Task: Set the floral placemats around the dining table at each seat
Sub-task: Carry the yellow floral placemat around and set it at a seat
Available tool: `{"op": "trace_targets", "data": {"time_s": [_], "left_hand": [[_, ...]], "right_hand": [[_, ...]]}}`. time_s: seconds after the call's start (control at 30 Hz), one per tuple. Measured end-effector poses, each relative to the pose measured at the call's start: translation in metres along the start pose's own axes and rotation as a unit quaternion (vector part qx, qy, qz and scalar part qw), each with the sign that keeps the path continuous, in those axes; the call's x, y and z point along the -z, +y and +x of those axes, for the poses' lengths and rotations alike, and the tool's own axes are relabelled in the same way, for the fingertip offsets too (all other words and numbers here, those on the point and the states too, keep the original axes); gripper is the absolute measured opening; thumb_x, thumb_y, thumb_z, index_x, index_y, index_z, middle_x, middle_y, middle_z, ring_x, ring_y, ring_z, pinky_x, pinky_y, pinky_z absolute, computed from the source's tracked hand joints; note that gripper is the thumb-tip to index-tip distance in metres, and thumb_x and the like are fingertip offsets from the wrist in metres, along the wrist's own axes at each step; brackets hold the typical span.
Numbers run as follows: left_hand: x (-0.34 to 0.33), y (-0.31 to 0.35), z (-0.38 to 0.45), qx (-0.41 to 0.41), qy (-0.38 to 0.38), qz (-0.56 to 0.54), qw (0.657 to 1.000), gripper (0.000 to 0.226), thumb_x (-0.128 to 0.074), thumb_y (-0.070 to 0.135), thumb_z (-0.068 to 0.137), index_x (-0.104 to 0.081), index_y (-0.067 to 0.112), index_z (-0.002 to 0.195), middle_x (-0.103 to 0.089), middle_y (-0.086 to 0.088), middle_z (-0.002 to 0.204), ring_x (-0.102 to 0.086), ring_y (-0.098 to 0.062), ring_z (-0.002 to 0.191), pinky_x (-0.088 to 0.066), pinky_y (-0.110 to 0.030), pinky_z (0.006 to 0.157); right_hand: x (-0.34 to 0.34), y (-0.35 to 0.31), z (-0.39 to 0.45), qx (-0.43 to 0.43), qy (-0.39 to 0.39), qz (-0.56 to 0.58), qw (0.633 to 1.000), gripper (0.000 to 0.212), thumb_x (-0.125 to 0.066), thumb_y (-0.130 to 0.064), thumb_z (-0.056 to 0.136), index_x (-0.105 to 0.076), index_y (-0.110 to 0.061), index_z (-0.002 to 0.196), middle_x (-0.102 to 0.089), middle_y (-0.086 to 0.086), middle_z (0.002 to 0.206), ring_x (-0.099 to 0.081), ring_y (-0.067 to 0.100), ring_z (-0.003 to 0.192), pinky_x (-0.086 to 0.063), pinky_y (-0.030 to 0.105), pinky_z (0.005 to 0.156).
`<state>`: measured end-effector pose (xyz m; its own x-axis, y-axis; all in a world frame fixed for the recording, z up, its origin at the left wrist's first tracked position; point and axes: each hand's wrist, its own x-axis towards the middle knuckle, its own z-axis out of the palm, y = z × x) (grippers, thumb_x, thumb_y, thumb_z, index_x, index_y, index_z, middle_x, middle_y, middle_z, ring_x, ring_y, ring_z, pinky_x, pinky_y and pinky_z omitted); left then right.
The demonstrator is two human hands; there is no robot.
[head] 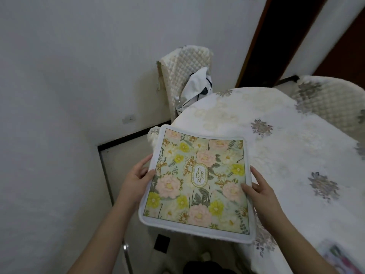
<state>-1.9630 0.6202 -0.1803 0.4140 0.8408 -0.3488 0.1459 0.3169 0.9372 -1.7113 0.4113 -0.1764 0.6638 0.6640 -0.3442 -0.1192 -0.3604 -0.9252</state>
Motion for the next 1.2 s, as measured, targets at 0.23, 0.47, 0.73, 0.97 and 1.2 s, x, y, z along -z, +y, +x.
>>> {"op": "trace_targets", "data": {"time_s": [0.23,0.47,0.73,0.97,1.2], "left_hand": [[-0.073,0.017,0.056,-0.01,-0.072,0.042,0.996,0.044,-0.059,0.008,0.097,-0.059,0.039,0.127,-0.077,-0.004,0.101,-0.074,-0.027,0.089,-0.06,-0.049,0.077],[-0.133,0.032,0.103,-0.038,-0.167,0.136,0.976,0.044,-0.059,0.009,0.097,-0.057,0.043,0.125,-0.077,-0.001,0.101,-0.074,-0.022,0.093,-0.059,-0.047,0.082],[-0.175,0.024,0.143,-0.017,-0.262,0.182,0.948,0.048,-0.059,0.01,0.097,-0.05,0.03,0.14,-0.076,-0.004,0.106,-0.074,-0.026,0.094,-0.058,-0.053,0.082],[-0.212,0.004,0.188,-0.012,-0.376,0.223,0.899,0.048,-0.057,0.01,0.098,-0.047,0.034,0.138,-0.076,-0.001,0.108,-0.073,-0.018,0.095,-0.061,-0.04,0.079],[-0.226,-0.004,0.224,0.003,-0.428,0.273,0.862,0.034,-0.059,0.014,0.098,-0.056,0.029,0.128,-0.075,-0.001,0.108,-0.074,-0.018,0.091,-0.06,-0.047,0.081]], "right_hand": [[0.052,0.016,0.029,-0.024,0.075,0.044,0.996,0.058,-0.057,-0.014,0.097,-0.037,-0.039,0.146,-0.077,0.001,0.092,-0.074,0.023,0.083,-0.059,0.047,0.073],[0.09,0.033,0.051,-0.046,0.14,0.104,0.984,0.058,-0.056,-0.014,0.097,-0.037,-0.04,0.145,-0.076,0.001,0.095,-0.074,0.026,0.085,-0.059,0.05,0.075],[0.103,0.048,0.042,-0.065,0.229,0.139,0.961,0.051,-0.056,-0.015,0.098,-0.044,-0.048,0.135,-0.076,-0.001,0.095,-0.074,0.025,0.085,-0.058,0.052,0.077],[0.074,0.077,0.023,-0.11,0.342,0.159,0.92,0.051,-0.055,-0.021,0.099,-0.039,-0.042,0.142,-0.076,-0.002,0.099,-0.073,0.023,0.087,-0.058,0.051,0.077],[0.016,0.096,0.014,-0.151,0.447,0.205,0.858,0.045,-0.057,-0.021,0.098,-0.042,-0.043,0.134,-0.073,-0.001,0.095,-0.072,0.005,0.078,-0.058,0.035,0.063]]}}
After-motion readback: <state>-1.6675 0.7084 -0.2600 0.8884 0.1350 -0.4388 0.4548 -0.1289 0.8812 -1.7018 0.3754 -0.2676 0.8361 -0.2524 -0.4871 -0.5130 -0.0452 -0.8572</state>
